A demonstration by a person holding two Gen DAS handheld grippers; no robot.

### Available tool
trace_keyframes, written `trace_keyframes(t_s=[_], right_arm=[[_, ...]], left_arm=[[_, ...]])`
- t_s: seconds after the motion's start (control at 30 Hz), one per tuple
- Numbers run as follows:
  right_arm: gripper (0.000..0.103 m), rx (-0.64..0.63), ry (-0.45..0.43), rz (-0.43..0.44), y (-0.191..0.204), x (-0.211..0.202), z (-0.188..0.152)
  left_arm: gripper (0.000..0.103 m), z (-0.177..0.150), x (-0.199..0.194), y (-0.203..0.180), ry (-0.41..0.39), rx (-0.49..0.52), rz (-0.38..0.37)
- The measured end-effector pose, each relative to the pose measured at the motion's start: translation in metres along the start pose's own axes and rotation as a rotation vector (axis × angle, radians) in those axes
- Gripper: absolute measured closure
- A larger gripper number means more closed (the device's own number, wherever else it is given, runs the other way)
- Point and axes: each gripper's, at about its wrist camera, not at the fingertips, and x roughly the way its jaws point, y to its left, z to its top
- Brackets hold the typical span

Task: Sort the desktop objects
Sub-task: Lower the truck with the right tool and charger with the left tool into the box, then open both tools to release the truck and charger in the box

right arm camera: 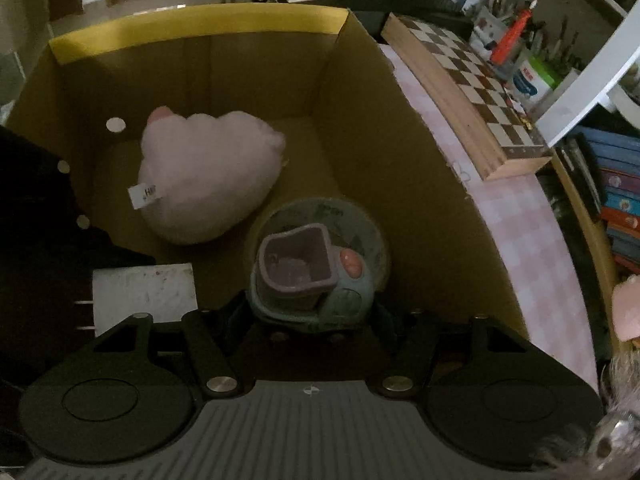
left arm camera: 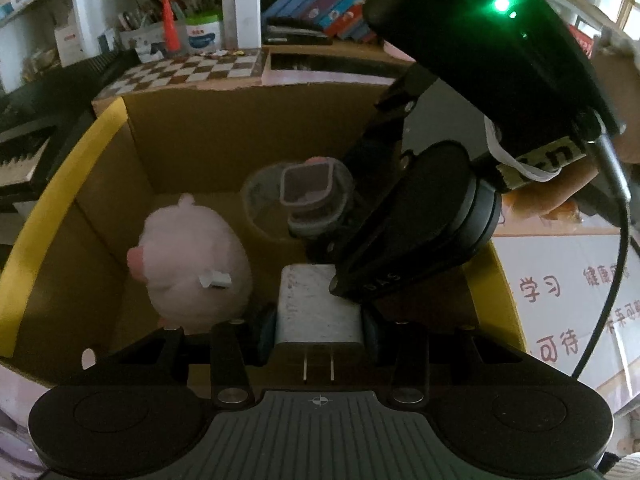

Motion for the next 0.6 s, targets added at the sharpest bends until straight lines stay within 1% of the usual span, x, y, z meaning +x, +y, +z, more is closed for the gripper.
trace_keyframes(t_s=[0.13, 0.2, 0.27, 0.33, 0.4, 0.57, 0.6], right_arm=[[0.045, -0.016, 0.002, -0.006, 0.002, 0.001, 0.001], [0.045, -0.008, -0.003, -0.004, 0.002, 0.001, 0.000], [0.045, 0.002, -0.015, -0.001, 0.001, -0.001, -0.001], [0.045, 0.027, -0.039, 0.003, 0.000, -0.005, -0.003], [0.044, 0.061, -0.065, -0.001, -0.002, -0.012, -0.005], [0.040, 0.140, -0.156, -0.032, -0.001, -0.041, -0.012], [0.037, 0.158, -0.179, -0.042, -0.001, -0.048, -0.014]], left_arm=[[0.061, 0.000, 0.002, 0.000, 0.003, 0.000, -0.003], [0.058, -0.001, -0.001, -0.001, -0.016, -0.001, -0.002], [0.048, -0.002, -0.006, -0.001, -0.042, -0.006, -0.004], [0.044, -0.004, -0.014, -0.002, -0.076, -0.011, 0.008], [0.036, -0.006, -0.022, -0.001, -0.101, -0.017, 0.014], [0.030, -0.010, -0.048, 0.003, -0.181, -0.022, 0.034], [0.026, -0.011, -0.054, 0.004, -0.200, -0.021, 0.044]])
